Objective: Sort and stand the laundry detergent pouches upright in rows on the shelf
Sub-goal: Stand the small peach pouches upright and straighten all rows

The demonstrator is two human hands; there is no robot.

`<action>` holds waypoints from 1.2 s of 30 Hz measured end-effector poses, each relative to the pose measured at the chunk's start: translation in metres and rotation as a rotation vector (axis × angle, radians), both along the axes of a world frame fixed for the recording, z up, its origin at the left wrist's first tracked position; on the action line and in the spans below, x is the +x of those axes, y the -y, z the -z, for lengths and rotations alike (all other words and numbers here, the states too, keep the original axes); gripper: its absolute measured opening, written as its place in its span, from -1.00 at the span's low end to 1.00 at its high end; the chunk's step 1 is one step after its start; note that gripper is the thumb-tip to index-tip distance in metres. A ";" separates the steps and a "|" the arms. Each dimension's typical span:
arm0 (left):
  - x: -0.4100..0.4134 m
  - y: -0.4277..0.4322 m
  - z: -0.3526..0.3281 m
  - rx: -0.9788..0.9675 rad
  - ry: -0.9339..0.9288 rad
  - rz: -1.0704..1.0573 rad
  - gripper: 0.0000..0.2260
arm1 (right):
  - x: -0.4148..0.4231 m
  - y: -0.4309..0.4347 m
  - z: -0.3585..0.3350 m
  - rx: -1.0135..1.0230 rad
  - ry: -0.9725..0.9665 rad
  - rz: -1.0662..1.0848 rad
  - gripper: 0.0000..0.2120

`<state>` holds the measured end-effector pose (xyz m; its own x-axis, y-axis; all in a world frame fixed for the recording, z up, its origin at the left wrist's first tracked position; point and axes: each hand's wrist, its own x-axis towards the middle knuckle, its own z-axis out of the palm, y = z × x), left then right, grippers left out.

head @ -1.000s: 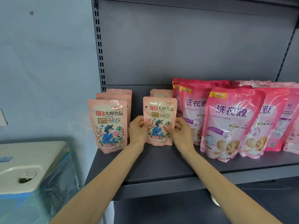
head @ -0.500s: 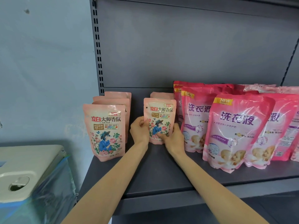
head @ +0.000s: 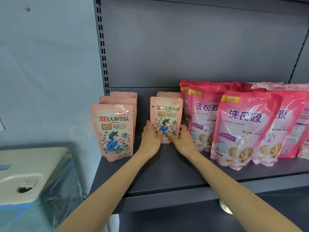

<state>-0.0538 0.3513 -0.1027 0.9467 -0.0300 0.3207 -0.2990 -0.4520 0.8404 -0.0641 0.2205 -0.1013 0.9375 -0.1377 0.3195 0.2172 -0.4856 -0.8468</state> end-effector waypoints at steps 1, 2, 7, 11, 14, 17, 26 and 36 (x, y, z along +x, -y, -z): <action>-0.006 -0.002 0.002 0.041 -0.008 0.028 -0.54 | -0.005 0.001 0.000 0.006 -0.019 -0.019 -0.54; -0.015 -0.004 0.002 0.076 -0.003 0.062 -0.54 | -0.011 0.003 -0.001 0.011 -0.028 -0.042 -0.54; -0.071 -0.023 -0.003 0.290 0.026 0.136 -0.54 | -0.052 0.017 -0.002 -0.214 -0.036 -0.077 -0.42; -0.100 -0.041 -0.009 0.618 0.064 0.085 -0.49 | -0.088 0.021 -0.006 -0.639 -0.025 -0.019 -0.39; -0.117 -0.052 -0.011 0.816 0.126 0.026 -0.46 | -0.112 0.018 -0.013 -0.885 -0.031 0.046 -0.37; -0.131 -0.062 -0.012 0.901 0.221 -0.041 -0.26 | -0.128 0.019 -0.019 -0.996 -0.041 0.108 -0.29; -0.141 -0.067 -0.018 0.957 0.218 -0.166 -0.04 | -0.142 0.059 -0.025 -1.100 0.033 0.218 0.08; -0.140 -0.016 -0.052 0.898 0.356 -0.313 -0.19 | -0.133 0.139 -0.060 -1.176 0.164 0.224 0.04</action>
